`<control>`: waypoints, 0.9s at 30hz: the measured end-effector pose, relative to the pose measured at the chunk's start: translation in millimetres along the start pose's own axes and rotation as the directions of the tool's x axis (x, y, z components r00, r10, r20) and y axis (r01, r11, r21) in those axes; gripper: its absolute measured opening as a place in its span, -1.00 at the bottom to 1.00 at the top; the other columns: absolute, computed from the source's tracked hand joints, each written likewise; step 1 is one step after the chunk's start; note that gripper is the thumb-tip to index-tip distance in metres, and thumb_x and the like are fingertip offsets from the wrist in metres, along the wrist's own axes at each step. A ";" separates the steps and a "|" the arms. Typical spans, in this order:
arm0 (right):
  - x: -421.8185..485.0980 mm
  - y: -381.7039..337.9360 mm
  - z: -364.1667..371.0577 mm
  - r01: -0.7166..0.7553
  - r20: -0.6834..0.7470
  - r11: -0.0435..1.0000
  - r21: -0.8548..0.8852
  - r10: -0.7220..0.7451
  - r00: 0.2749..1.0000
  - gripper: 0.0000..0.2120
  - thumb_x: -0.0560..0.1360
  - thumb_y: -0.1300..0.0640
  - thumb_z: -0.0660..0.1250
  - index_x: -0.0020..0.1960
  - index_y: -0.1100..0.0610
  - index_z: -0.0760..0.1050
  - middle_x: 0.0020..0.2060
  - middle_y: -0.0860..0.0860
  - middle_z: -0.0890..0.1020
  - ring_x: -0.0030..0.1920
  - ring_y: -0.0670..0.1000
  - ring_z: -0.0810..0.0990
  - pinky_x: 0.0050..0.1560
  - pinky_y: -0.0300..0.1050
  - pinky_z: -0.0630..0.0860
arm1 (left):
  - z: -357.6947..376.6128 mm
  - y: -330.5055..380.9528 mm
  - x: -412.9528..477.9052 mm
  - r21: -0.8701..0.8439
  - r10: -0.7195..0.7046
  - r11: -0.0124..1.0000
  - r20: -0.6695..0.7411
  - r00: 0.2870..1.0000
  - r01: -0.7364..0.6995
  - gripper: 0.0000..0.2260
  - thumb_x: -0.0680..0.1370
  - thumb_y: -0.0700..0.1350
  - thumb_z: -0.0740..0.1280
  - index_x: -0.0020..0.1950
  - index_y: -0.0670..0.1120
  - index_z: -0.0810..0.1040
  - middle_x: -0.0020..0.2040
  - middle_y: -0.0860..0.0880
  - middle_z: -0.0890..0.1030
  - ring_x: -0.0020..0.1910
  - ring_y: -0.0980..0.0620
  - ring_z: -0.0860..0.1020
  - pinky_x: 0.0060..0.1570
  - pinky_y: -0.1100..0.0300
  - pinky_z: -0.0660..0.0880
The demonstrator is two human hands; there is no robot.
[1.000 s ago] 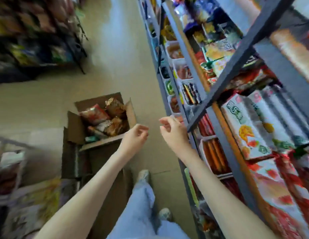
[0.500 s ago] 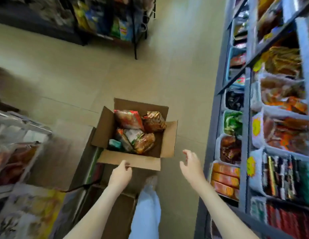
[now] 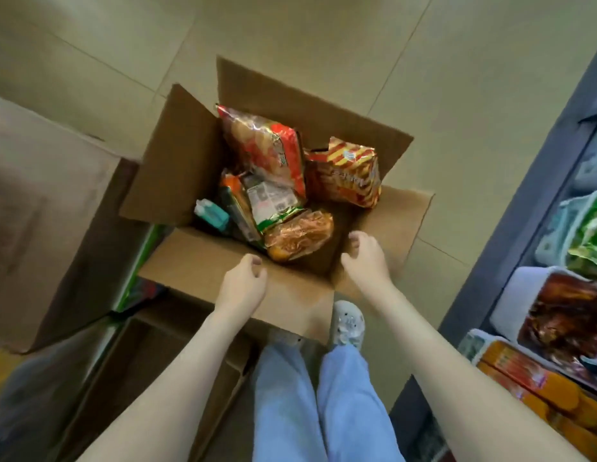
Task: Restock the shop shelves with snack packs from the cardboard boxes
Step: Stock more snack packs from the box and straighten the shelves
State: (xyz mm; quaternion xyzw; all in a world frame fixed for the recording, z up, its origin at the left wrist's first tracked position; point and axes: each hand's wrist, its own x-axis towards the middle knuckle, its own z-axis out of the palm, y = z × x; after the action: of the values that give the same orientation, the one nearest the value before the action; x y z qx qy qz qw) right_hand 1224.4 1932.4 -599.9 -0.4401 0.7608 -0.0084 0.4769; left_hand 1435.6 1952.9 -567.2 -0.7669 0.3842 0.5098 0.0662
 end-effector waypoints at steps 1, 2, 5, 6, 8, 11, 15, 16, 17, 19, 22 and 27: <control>14.9 -1.9 10.3 0.011 0.010 1.000 0.014 -0.011 1.000 -0.58 0.53 0.21 0.27 0.37 0.14 0.35 0.25 0.10 0.44 0.26 0.08 0.44 0.26 -0.06 0.40 | 8.4 -5.3 11.3 -0.013 -0.015 1.000 0.015 1.000 0.015 -0.74 0.63 -0.05 0.18 0.32 -0.01 0.42 0.11 -0.06 0.54 -0.01 0.01 0.48 -0.06 0.17 0.41; 29.1 -5.8 19.9 0.023 0.024 0.999 0.038 -0.024 0.999 -0.57 0.53 0.19 0.28 0.39 0.13 0.34 0.26 0.09 0.43 0.26 0.06 0.45 0.24 -0.10 0.41 | 15.0 -11.2 21.6 -0.032 -0.031 0.999 0.030 0.999 0.032 -0.76 0.63 -0.05 0.18 0.30 0.00 0.43 0.08 -0.04 0.52 -0.02 0.02 0.48 -0.07 0.18 0.40; 66.1 -27.5 44.0 0.066 0.056 0.988 0.139 -0.075 0.996 -0.47 0.54 0.12 0.33 0.46 0.09 0.26 0.36 0.07 0.39 0.33 0.03 0.40 0.27 -0.15 0.36 | 26.2 -32.5 44.4 -0.110 -0.080 0.990 0.037 0.996 0.083 -0.83 0.63 -0.07 0.18 0.20 0.03 0.44 0.03 0.01 0.52 -0.10 0.06 0.50 -0.17 0.23 0.41; 76.2 -38.2 50.2 0.095 0.050 0.981 0.168 -0.105 0.993 -0.43 0.53 0.11 0.35 0.48 0.09 0.23 0.40 0.06 0.36 0.37 0.02 0.36 0.29 -0.17 0.32 | 28.5 -41.4 50.7 -0.172 -0.104 0.979 0.032 0.994 0.108 -0.87 0.62 -0.08 0.19 0.14 0.04 0.46 0.02 -0.01 0.54 -0.12 0.06 0.51 -0.18 0.22 0.44; 94.8 -61.4 59.3 0.129 0.001 0.971 0.203 -0.132 0.991 -0.34 0.51 0.07 0.39 0.51 0.09 0.16 0.45 0.05 0.27 0.44 0.01 0.26 0.37 -0.14 0.25 | 27.5 -55.3 58.1 -0.407 -0.177 0.893 0.068 0.982 0.190 -0.89 0.61 -0.12 0.22 0.08 0.02 0.50 0.03 -0.07 0.59 -0.12 0.02 0.55 -0.09 0.15 0.51; 123.0 -89.0 66.6 0.115 -0.046 0.921 0.371 -0.106 0.993 -0.21 0.45 0.01 0.44 0.52 0.09 0.09 0.44 0.05 0.27 0.44 0.04 0.24 0.40 -0.05 0.26 | 22.5 -65.8 58.6 -0.609 -0.226 0.745 0.156 0.961 0.274 -0.88 0.63 -0.15 0.20 0.12 -0.01 0.49 0.00 -0.06 0.59 -0.05 0.02 0.58 0.02 0.14 0.53; 146.6 -109.0 73.3 0.120 -0.139 0.981 0.150 -0.099 0.985 -0.38 0.44 -0.12 0.40 0.40 0.11 0.35 0.31 0.08 0.42 0.37 0.13 0.29 0.38 0.10 0.28 | 16.1 -72.3 49.8 -0.685 -0.218 0.686 0.127 0.968 0.244 -0.88 0.64 -0.14 0.20 0.13 -0.02 0.49 0.02 -0.07 0.60 0.00 0.01 0.60 0.03 0.15 0.54; 145.4 -109.7 72.1 0.137 -0.159 0.990 0.045 -0.128 0.979 -0.46 0.46 -0.13 0.36 0.35 0.11 0.42 0.28 0.09 0.44 0.34 0.14 0.32 0.36 0.09 0.29 | 16.0 -72.7 47.7 -0.701 -0.226 0.668 0.129 0.966 0.250 -0.86 0.64 -0.14 0.21 0.16 -0.04 0.49 0.03 -0.08 0.61 0.01 0.00 0.60 0.02 0.15 0.54; 141.9 -108.3 70.7 0.161 -0.169 0.986 -0.035 -0.165 0.972 -0.52 0.50 -0.12 0.32 0.31 0.12 0.45 0.26 0.10 0.44 0.32 0.14 0.32 0.33 0.06 0.30 | 16.7 -73.1 44.8 -0.709 -0.236 0.655 0.137 0.962 0.262 -0.84 0.63 -0.14 0.21 0.20 -0.07 0.49 0.04 -0.09 0.61 0.02 -0.01 0.60 0.02 0.15 0.54; 127.4 -104.0 66.7 0.234 -0.164 0.971 -0.051 -0.240 0.957 -0.60 0.56 -0.06 0.25 0.32 0.12 0.45 0.26 0.08 0.44 0.29 0.10 0.34 0.27 -0.01 0.33 | 17.0 -70.7 36.5 -0.722 -0.237 0.638 0.149 0.960 0.269 -0.79 0.63 -0.15 0.22 0.25 -0.10 0.49 0.06 -0.10 0.61 0.04 -0.02 0.60 0.04 0.14 0.54; 91.1 -103.3 50.2 0.281 -0.117 0.949 0.144 -0.266 0.957 -0.67 0.62 0.06 0.17 0.35 0.13 0.40 0.23 0.04 0.53 0.25 0.02 0.49 0.16 -0.16 0.47 | 11.3 -58.7 20.6 -0.764 -0.239 0.577 0.179 0.954 0.288 -0.79 0.63 -0.16 0.23 0.24 -0.11 0.50 0.09 -0.12 0.60 0.03 -0.01 0.60 0.02 0.15 0.54; 7.6 -101.6 -3.4 0.301 -0.181 0.908 0.290 -0.257 0.949 -0.89 0.64 0.13 0.14 0.08 0.09 0.43 -0.02 -0.05 0.59 -0.04 -0.14 0.56 -0.05 -0.23 0.53 | -7.3 -8.5 -25.3 -0.867 -0.153 0.314 0.355 0.922 0.386 -0.64 0.59 -0.05 0.30 0.35 -0.11 0.36 0.30 -0.26 0.48 0.15 -0.14 0.54 0.16 -0.02 0.49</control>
State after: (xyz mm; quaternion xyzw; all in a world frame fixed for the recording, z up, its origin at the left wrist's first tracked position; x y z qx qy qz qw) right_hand 1288.0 1863.7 -559.5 -0.4612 0.7101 -0.2282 0.4807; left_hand 1441.8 1968.4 -545.1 -0.6651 -0.1126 0.6941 -0.2515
